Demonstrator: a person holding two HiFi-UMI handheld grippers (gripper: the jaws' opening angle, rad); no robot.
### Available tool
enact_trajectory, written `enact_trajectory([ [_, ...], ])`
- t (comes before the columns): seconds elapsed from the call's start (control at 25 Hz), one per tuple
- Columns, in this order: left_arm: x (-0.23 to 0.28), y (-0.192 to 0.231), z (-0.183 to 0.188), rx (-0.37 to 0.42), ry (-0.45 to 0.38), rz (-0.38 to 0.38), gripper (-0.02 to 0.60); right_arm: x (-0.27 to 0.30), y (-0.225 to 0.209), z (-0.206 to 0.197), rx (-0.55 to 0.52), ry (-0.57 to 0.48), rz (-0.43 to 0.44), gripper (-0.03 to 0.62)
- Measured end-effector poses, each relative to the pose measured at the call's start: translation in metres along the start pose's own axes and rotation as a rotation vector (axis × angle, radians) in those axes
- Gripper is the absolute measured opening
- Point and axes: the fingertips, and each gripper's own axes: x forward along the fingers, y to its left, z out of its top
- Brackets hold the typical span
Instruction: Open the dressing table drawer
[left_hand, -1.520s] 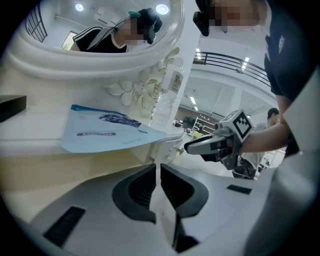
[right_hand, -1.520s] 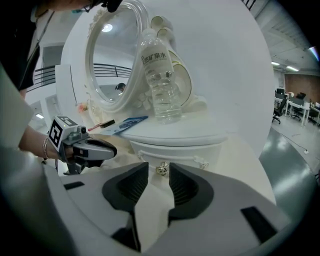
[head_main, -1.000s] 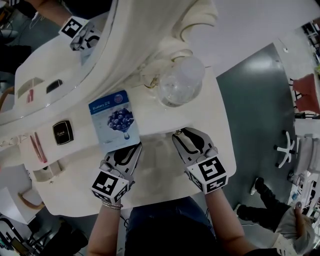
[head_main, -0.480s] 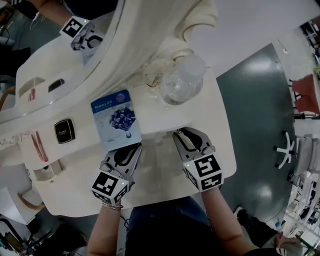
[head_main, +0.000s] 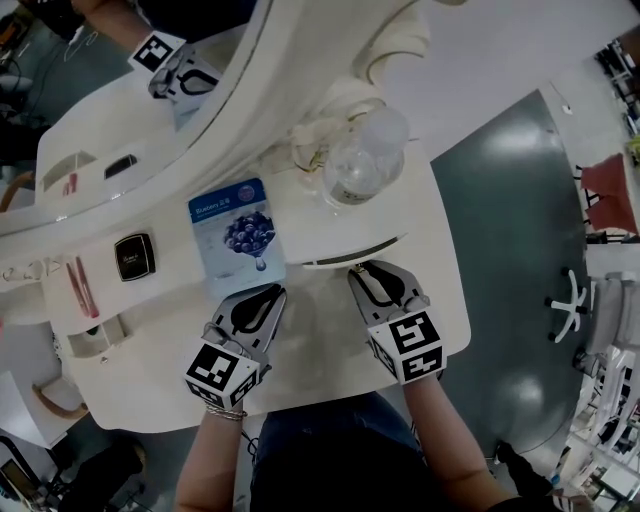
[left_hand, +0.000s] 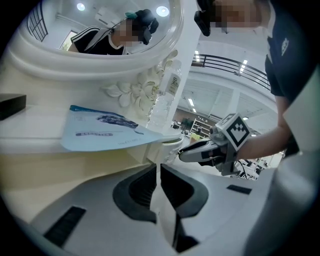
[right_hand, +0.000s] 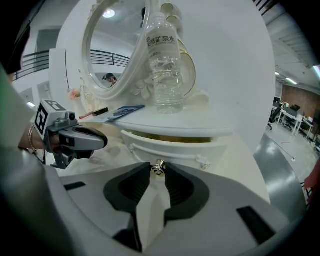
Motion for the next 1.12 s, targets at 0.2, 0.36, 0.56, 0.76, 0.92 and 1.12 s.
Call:
enact_trajectory([
  [0.2,-0.003,-0.005,-0.001,0.001,0.002,0.000,0.020,-0.005,0.001,-0.005,-0.007,0.011,-0.002,0.109],
  [0.36,-0.006,-0.009,-0.002,0.001,0.003,-0.004,0.020,-0.010,0.003,-0.009,-0.008,0.017,-0.001,0.109],
  [0.56,-0.007,-0.012,-0.004,0.001,0.005,-0.006,0.020,-0.014,0.005,-0.013,-0.005,0.018,-0.001,0.109],
  [0.76,-0.010,-0.015,-0.005,0.002,0.005,-0.006,0.020,-0.017,0.007,-0.016,-0.004,0.022,-0.002,0.109],
  [0.92,-0.013,-0.017,-0.007,0.003,0.009,-0.011,0.020,-0.018,0.009,-0.018,0.004,0.025,-0.005,0.109],
  [1.12,-0.016,-0.020,-0.010,0.002,0.010,-0.016,0.020,-0.021,0.010,-0.021,0.008,0.026,-0.012,0.109],
])
